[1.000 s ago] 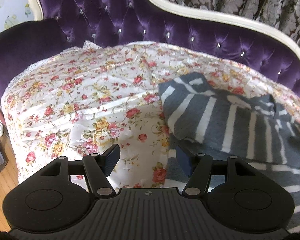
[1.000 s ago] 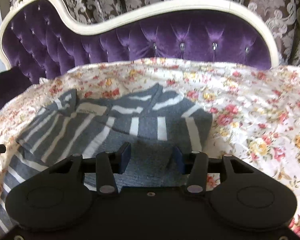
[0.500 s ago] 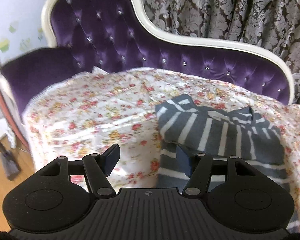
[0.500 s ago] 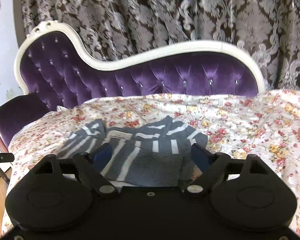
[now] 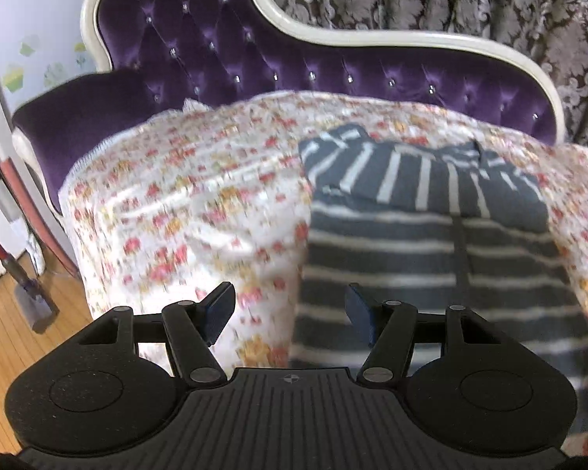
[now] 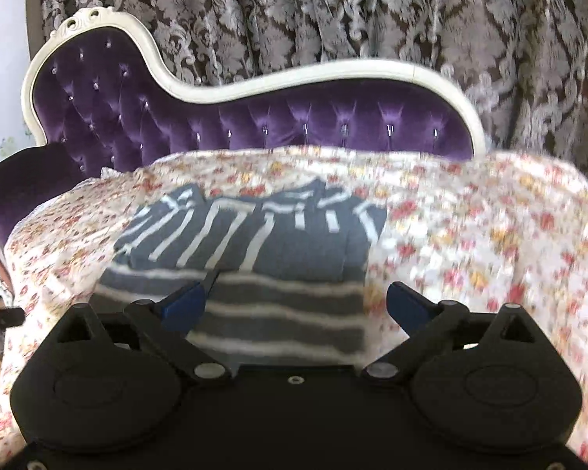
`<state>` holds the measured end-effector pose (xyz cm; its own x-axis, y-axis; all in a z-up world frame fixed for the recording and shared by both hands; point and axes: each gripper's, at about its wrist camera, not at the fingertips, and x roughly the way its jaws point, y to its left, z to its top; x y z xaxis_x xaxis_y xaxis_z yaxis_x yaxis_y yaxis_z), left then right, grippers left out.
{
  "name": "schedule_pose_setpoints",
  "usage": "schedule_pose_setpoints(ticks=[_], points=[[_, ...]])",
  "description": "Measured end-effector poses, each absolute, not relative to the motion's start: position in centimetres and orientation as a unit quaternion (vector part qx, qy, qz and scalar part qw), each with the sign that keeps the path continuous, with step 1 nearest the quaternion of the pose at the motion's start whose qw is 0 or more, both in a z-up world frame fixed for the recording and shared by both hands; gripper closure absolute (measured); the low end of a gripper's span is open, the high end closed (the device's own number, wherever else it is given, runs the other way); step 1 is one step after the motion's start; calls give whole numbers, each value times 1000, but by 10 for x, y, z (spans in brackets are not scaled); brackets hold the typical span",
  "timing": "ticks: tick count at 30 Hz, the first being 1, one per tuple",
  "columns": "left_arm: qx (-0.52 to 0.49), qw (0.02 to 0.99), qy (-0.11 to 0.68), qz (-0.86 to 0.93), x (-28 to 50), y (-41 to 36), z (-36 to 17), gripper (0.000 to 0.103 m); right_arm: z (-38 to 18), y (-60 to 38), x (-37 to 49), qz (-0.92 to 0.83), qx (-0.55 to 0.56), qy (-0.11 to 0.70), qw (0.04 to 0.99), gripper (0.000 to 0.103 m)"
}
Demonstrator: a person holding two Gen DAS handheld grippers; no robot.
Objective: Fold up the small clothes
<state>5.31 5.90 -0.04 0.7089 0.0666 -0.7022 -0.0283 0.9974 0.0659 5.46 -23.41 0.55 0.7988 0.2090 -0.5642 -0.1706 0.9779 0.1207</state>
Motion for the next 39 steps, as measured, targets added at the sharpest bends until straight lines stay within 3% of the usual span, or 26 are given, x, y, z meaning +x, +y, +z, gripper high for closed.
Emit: schedule_pose_setpoints(ticks=[32,39], points=[[-31,896,442,-29,-1,74,-69,43,-67,-270,-27,140,126,418,889,9],[-71,891,447,-31,2,83,-79,38,-76,-257,-27,152,113,428,884,8]])
